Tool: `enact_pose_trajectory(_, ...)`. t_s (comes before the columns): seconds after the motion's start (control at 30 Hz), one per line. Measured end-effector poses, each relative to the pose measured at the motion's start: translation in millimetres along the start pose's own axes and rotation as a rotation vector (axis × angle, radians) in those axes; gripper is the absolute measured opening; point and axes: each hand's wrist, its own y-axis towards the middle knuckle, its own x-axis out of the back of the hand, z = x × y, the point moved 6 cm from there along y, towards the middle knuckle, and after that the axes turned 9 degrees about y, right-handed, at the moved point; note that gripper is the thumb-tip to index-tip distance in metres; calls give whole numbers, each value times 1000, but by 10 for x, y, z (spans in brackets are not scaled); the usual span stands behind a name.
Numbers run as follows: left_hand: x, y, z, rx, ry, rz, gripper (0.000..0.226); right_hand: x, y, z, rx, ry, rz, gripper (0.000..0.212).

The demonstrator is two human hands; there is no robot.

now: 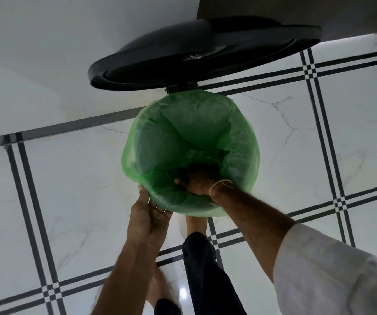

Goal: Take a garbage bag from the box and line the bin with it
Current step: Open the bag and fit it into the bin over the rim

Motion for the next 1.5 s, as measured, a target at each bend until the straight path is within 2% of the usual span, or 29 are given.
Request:
enact_pose_trajectory(0.1, 9, 1, 15, -1, 9, -8, 49, 0, -43, -152, -33, -90, -33, 70)
enact_pose_trajectory(0.17, 8, -6, 10, -11, 11, -14, 45, -37, -62, -261, -65, -197, 39, 71)
enact_pose_trajectory(0.23, -16, -9, 8, -25, 23, -12, 38, 113, -160, -254, -47, -63, 0, 65)
enact_pose_trajectory(0.33, 13, -8, 2, -43, 24, -18, 34, 552, -414, -180, 108, 245, -370, 44)
enact_pose_trajectory(0.4, 26, -14, 9, -43, 12, -22, 35, 720, -725, -229, 165, 264, -617, 32)
enact_pose_trajectory(0.47, 23, -21, 30, -43, -4, -24, 38, 657, -947, -334, 144, 169, -670, 22)
enact_pose_trajectory(0.53, 36, -9, 21, -53, -18, -27, 40, 577, -1112, -366, 211, 81, -784, 26)
enact_pose_trajectory(0.6, 24, 1, 23, -58, -14, -22, 37, 554, -1328, -438, 226, 99, -1000, 39)
enact_pose_trajectory(0.67, 48, 14, 15, -56, -7, -30, 32, 491, -1546, -600, 56, 279, -1211, 44)
enact_pose_trajectory(0.7, 60, 13, 32, -53, -9, -32, 31, 384, -1626, -730, -53, 509, -1273, 44)
enact_pose_trajectory(0.73, 68, 6, 55, -51, -17, -32, 33, 244, -1640, -872, -136, 853, -1280, 40)
enact_pose_trajectory(0.8, 102, 3, 100, -51, -38, -26, 38, -43, -1468, -1013, -178, 1687, -1133, 19)
enact_pose_trajectory(0.83, 106, -8, 122, -50, -44, -22, 38, -149, -1360, -1004, -163, 1989, -992, 13)
enact_pose_trajectory(0.87, 104, -20, 140, -44, -49, -14, 36, -211, -1286, -986, -145, 2170, -880, 15)
enact_pose_trajectory(0.93, 91, -27, 165, -37, -36, -5, 36, -268, -1172, -996, -80, 2348, -760, 23)
enact_pose_trajectory(1.03, 95, -1, 188, -34, 0, -18, 36, -278, -1070, -1014, -10, 2484, -669, 25)
enact_pose_trajectory(1.17, 104, -1, 193, -18, 42, -54, 34, -346, -1029, -1022, -92, 2488, -595, 21)
enact_pose_trajectory(1.23, 112, -4, 225, 29, 55, -84, 34, -380, -1069, -1009, -191, 2450, -570, 21)
enact_pose_trajectory(1.3, 118, 4, 221, 42, 52, -79, 33, -404, -1118, -985, -242, 2442, -499, 31)
enact_pose_trajectory(1.4, 97, 30, 155, 33, -4, -67, 30, -408, -1152, -967, -215, 2424, -350, 49)
enact_pose_trajectory(1.5, 48, 76, 80, -3, -61, -64, 33, -370, -1133, -956, -165, 2449, -306, 46)
